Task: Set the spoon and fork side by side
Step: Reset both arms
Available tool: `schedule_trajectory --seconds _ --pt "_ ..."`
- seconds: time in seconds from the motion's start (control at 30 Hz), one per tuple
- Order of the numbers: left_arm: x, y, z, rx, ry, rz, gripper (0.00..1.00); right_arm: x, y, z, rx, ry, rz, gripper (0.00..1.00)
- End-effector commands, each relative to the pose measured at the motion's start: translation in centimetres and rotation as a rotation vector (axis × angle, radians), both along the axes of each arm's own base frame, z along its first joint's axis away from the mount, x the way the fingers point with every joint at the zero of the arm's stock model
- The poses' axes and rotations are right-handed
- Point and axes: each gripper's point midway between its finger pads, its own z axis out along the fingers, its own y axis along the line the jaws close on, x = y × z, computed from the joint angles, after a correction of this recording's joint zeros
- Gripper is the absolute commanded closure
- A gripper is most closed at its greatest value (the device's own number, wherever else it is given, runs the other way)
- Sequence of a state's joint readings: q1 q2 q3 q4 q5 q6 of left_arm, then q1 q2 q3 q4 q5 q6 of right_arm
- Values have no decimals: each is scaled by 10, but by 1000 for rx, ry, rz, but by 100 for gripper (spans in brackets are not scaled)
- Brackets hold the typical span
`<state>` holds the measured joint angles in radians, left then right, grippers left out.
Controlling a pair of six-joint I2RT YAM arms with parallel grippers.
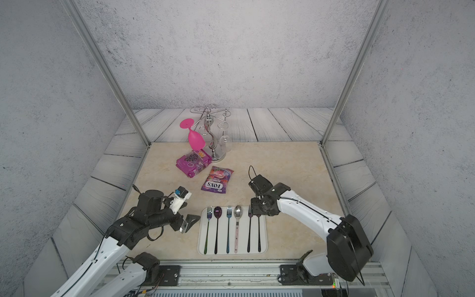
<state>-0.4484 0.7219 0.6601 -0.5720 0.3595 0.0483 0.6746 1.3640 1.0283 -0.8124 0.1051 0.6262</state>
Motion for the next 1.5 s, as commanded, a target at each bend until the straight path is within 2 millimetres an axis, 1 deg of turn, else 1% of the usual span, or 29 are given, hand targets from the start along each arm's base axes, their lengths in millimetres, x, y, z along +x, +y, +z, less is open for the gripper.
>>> schedule_trajectory --seconds 0.0,0.07,0.1,0.17,0.2,0.3,0.33,0.37,0.4,0.43,0.47,0.57,0.63,0.67,0.7,0.8,0.83,0.9,0.97,1.03,1.1,1.17,1.2,1.27,1.3,1.33,1.37,1.43,1.47 --pt "32 14 26 -36 -57 213 0 18 -31 33 -139 -126 25 14" --pt "49 27 31 -33 -83 338 0 35 -43 53 -131 -185 0 10" --pt "59 40 32 -19 -104 432 0 44 -50 61 -115 -213 -20 7" --pt "78 63 30 36 -168 584 0 66 -73 73 -91 -281 -92 4" --pt "86 70 29 60 -206 630 0 75 -87 75 -91 -314 -128 3" --pt "111 91 15 157 -307 752 0 104 -126 79 -117 -449 -218 1" --pt "118 99 8 179 -329 799 0 110 -135 75 -126 -483 -240 1" --pt "127 109 -3 209 -333 857 0 119 -150 74 -123 -533 -287 1" --pt "134 117 -11 224 -325 897 0 123 -160 68 -129 -563 -311 1" --pt "140 124 -12 234 -297 934 0 126 -169 62 -150 -590 -328 1" --pt "143 133 -19 273 -246 953 0 131 -177 61 -186 -638 -335 1" --pt "158 148 -18 372 -298 979 0 134 -190 37 -273 -681 -325 1" --pt "164 154 -23 345 -328 982 0 137 -194 25 -287 -710 -329 1" --pt "165 157 -31 336 -325 974 0 140 -194 25 -288 -740 -332 1" --pt "166 159 -35 326 -337 968 0 141 -195 19 -293 -751 -330 1" --pt "166 163 -50 329 -380 932 0 145 -195 14 -301 -817 -328 1" --pt "168 167 -51 320 -396 937 0 146 -196 12 -303 -840 -333 1" --pt "171 166 -50 305 -398 902 0 147 -198 1 -304 -830 -335 1" --pt "174 170 -47 282 -427 907 0 149 -197 -8 -302 -834 -334 1" --pt "178 171 -44 232 -458 906 0 152 -197 -12 -291 -855 -332 1" --pt "181 174 -43 178 -471 916 0 155 -198 -14 -271 -831 -329 1" --pt "185 175 -48 119 -479 909 0 155 -201 -18 -243 -793 -333 1" --pt "187 174 -54 109 -474 898 0 156 -202 -19 -232 -797 -332 1" --pt "192 172 -65 82 -492 872 0 156 -198 -22 -211 -798 -306 1" --pt "194 171 -67 74 -510 862 0 155 -197 -26 -207 -804 -292 1" --pt "194 170 -73 83 -482 854 0 157 -196 -23 -202 -843 -293 1" --pt "197 171 -77 103 -429 852 0 156 -196 -26 -202 -852 -289 1" --pt "207 174 -77 105 -366 853 0 156 -196 -28 -203 -839 -288 1" --pt "208 176 -79 76 -354 842 0 157 -195 -27 -204 -826 -287 1"
